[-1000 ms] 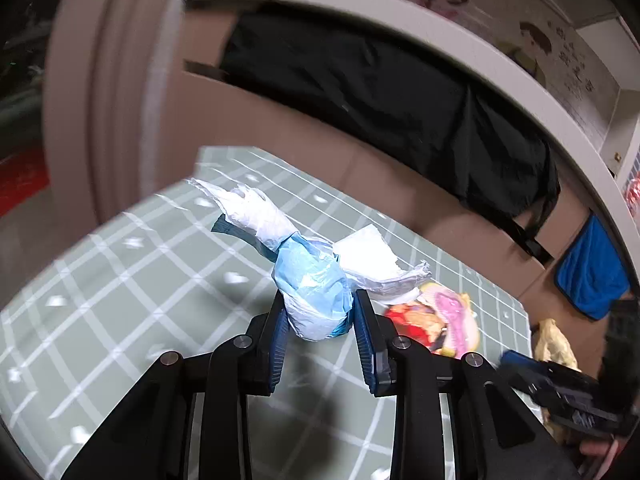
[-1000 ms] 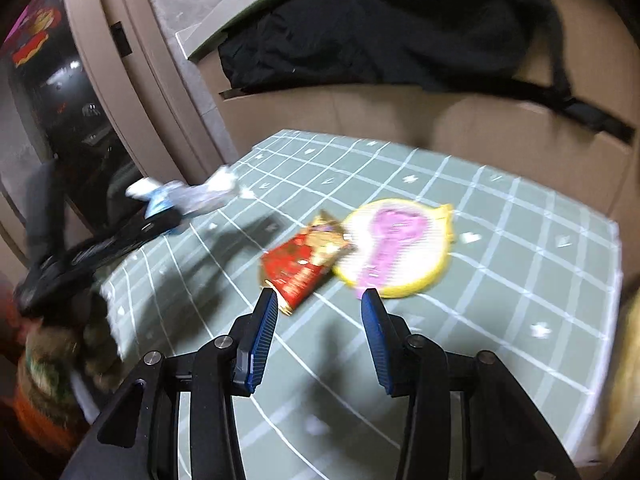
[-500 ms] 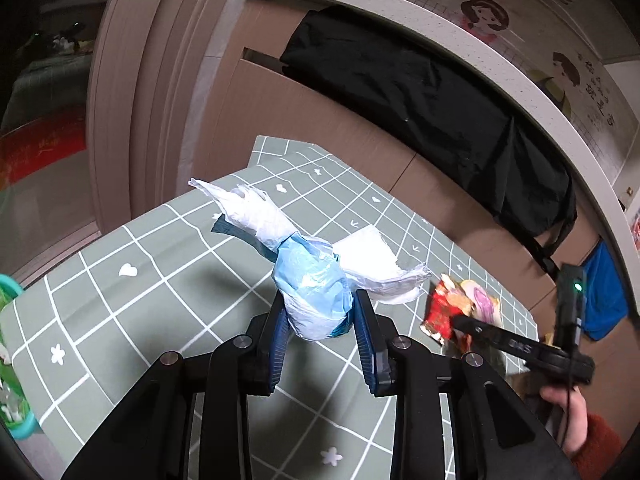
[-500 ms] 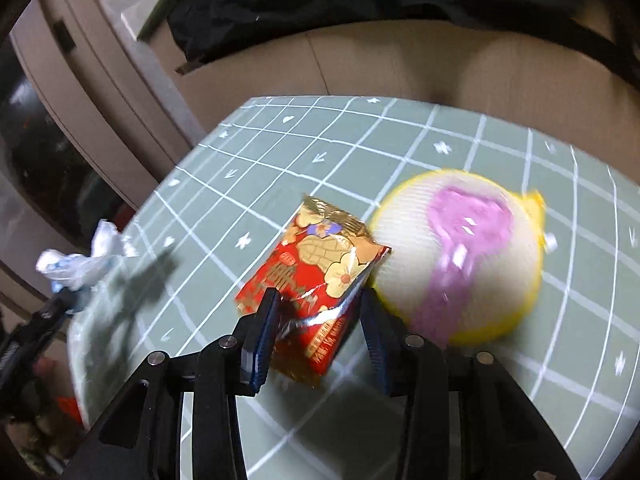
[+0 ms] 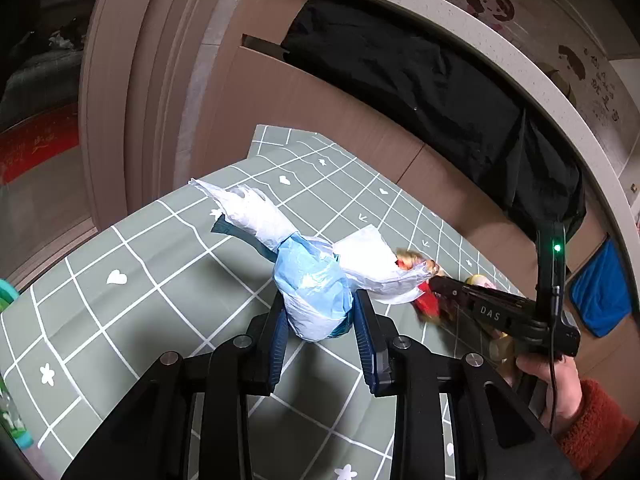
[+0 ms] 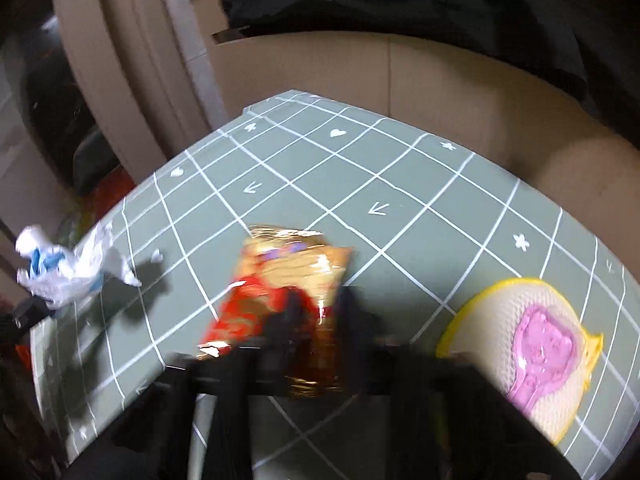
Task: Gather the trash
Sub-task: 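Grasp the blue-white tissue bundle with the left tool while the right tool grasps the red peanut wrapper, then carry the tissue bundle and peanut wrapper over the bin and open both tools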
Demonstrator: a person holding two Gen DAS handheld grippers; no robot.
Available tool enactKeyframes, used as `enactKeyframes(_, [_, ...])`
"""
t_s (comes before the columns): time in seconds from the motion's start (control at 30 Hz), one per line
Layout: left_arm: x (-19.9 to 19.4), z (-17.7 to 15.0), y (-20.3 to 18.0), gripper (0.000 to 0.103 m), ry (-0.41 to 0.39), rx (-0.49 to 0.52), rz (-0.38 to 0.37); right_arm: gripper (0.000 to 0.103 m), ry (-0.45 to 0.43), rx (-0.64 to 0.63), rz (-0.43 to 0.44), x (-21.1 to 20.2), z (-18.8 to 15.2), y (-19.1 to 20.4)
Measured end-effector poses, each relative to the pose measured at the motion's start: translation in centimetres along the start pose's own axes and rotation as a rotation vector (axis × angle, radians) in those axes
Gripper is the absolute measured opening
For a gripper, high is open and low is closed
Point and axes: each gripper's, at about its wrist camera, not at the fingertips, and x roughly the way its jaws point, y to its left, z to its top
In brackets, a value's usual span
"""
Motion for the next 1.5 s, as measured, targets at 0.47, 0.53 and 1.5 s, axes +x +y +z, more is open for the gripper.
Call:
enactKeyframes(0.47, [-2.7, 0.1, -8.1, 0.032, -0.066, 0.138, -0.075, 0.007, -0.281, -0.076, 0.004, -14.6, -2.6, -0.5])
enactKeyframes(0.53, [-3.3, 0.1, -10.1, 0.032, -0.081, 0.169, -0.09, 0.007, -0.321, -0.075, -0.021, -16.7, -3.2, -1.1])
enactKeyframes(1.5, [-4.3, -7.3, -45.7, 0.032, -0.156, 0.566, -0.513, 0.007, -0.67, 0.213, -0.466, -42.9, -18.5, -21.3])
